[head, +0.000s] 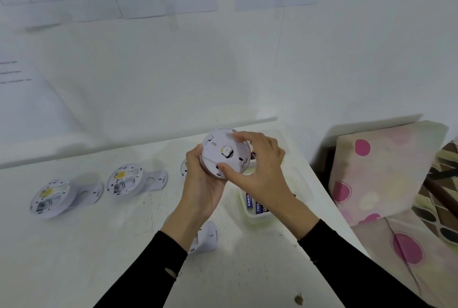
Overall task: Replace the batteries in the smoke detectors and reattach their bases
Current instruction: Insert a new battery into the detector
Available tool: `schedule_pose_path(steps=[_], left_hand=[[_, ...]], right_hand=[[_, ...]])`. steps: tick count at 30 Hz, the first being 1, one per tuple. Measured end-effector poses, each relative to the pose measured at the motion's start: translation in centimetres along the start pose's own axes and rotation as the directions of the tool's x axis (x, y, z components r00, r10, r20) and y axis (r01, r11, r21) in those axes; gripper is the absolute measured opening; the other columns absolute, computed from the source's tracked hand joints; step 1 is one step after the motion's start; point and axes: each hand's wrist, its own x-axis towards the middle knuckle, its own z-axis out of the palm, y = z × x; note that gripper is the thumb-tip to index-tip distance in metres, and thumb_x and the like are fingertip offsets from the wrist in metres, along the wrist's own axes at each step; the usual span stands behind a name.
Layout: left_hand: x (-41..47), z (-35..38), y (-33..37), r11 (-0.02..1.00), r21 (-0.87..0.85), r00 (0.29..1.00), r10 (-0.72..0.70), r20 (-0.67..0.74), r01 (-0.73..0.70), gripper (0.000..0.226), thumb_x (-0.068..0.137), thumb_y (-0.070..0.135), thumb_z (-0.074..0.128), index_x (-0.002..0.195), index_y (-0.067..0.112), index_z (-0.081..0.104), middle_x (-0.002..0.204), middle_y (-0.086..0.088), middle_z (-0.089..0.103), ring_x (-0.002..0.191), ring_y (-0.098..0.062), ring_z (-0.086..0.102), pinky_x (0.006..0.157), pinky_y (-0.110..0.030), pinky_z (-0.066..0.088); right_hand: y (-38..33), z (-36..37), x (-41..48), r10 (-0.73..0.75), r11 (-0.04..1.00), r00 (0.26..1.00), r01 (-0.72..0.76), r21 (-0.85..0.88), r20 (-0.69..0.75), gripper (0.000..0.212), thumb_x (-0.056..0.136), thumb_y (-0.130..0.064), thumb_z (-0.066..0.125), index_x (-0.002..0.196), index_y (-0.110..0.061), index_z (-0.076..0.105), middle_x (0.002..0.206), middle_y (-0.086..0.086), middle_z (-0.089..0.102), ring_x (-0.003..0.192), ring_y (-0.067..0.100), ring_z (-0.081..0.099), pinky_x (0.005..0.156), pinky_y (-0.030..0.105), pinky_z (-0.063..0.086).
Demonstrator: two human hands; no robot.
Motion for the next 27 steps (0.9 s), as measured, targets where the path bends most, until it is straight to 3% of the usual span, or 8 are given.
schedule_pose_path(steps=[3, 9, 16, 19, 22, 24, 27], left_hand=[[0.1, 0.3, -0.5, 1.000, 0.007, 0.999, 0.019, -0.026, -0.019, 0.055, 0.102, 0.038, 0.030, 0.140, 0.005, 0.051, 0.136, -0.018, 0.061, 0.132, -0.032, 0.053, 0.115, -0.046, 0.036], [0.0, 0.3, -1.1, 0.997, 0.041, 0.995, 0.064, -0.080, -0.061, 0.052, 0.104, 0.038, 0.030, 0.137, 0.005, 0.054, 0.131, -0.018, 0.064, 0.127, -0.030, 0.058, 0.115, -0.048, 0.038], [-0.8, -0.1, -0.8, 0.999, 0.046, 1.000, 0.013, -0.004, -0.013, 0.055, 0.104, 0.040, 0.027, 0.139, 0.005, 0.052, 0.132, -0.018, 0.063, 0.122, -0.029, 0.061, 0.094, -0.035, 0.055], [-1.3, -0.6, -0.8, 0.997, 0.071, 1.000, 0.014, 0.024, -0.015, 0.054, 0.105, 0.040, 0.027, 0.137, 0.004, 0.054, 0.129, -0.017, 0.065, 0.120, -0.027, 0.063, 0.095, -0.034, 0.055], [-1.9, -1.8, -0.1, 0.993, 0.105, 0.998, 0.045, 0.033, -0.048, 0.053, 0.105, 0.042, 0.027, 0.135, 0.008, 0.056, 0.127, -0.016, 0.067, 0.117, -0.027, 0.064, 0.096, -0.036, 0.055], [-2.4, -3.2, 0.6, 0.985, 0.149, 0.996, 0.086, 0.035, -0.090, 0.056, 0.104, 0.047, 0.028, 0.141, 0.010, 0.050, 0.136, -0.017, 0.061, 0.126, -0.031, 0.058, 0.102, -0.043, 0.050], [-3.4, -5.7, 2.0, 0.980, 0.155, 0.992, 0.122, 0.035, -0.126, 0.063, 0.098, 0.051, 0.039, 0.146, 0.009, 0.044, 0.142, -0.018, 0.055, 0.133, -0.033, 0.051, 0.109, -0.046, 0.045]], right_hand=[[-0.3, 0.4, -0.1, 0.028, 0.999, 0.999, -0.027, 0.047, -0.024, 0.057, 0.065, -0.054, 0.067, 0.116, -0.043, 0.044, 0.114, -0.024, 0.051, 0.110, 0.002, 0.045, 0.096, 0.020, 0.023], [-0.9, 1.1, -0.4, 0.116, 0.989, 0.991, -0.110, 0.097, -0.062, 0.060, 0.061, -0.054, 0.068, 0.114, -0.037, 0.048, 0.112, -0.024, 0.051, 0.108, -0.001, 0.042, 0.098, 0.032, 0.032], [-1.0, 2.1, -0.5, 0.201, 0.974, 0.977, -0.190, 0.126, -0.077, 0.062, 0.058, -0.056, 0.067, 0.113, -0.035, 0.047, 0.106, -0.025, 0.049, 0.103, -0.009, 0.037, 0.098, 0.040, 0.035], [-1.2, 3.2, -0.8, 0.193, 0.978, 0.977, -0.185, 0.096, -0.092, 0.060, 0.060, -0.055, 0.065, 0.113, -0.035, 0.047, 0.104, -0.021, 0.050, 0.103, -0.007, 0.039, 0.096, 0.040, 0.035], [-1.6, 3.9, -1.2, 0.184, 0.975, 0.983, -0.181, 0.129, -0.012, 0.059, 0.062, -0.057, 0.065, 0.114, -0.037, 0.047, 0.107, -0.022, 0.051, 0.104, -0.006, 0.041, 0.097, 0.038, 0.035], [-2.0, 4.1, -1.3, 0.171, 0.969, 0.980, -0.185, 0.162, 0.099, 0.056, 0.067, -0.062, 0.063, 0.116, -0.040, 0.046, 0.109, -0.024, 0.053, 0.109, -0.005, 0.041, 0.101, 0.035, 0.033], [-3.1, 4.4, -0.7, 0.206, 0.912, 0.944, -0.281, 0.300, 0.258, 0.047, 0.080, -0.068, 0.049, 0.118, -0.040, 0.048, 0.103, -0.025, 0.064, 0.115, 0.000, 0.049, 0.104, 0.036, 0.033]])
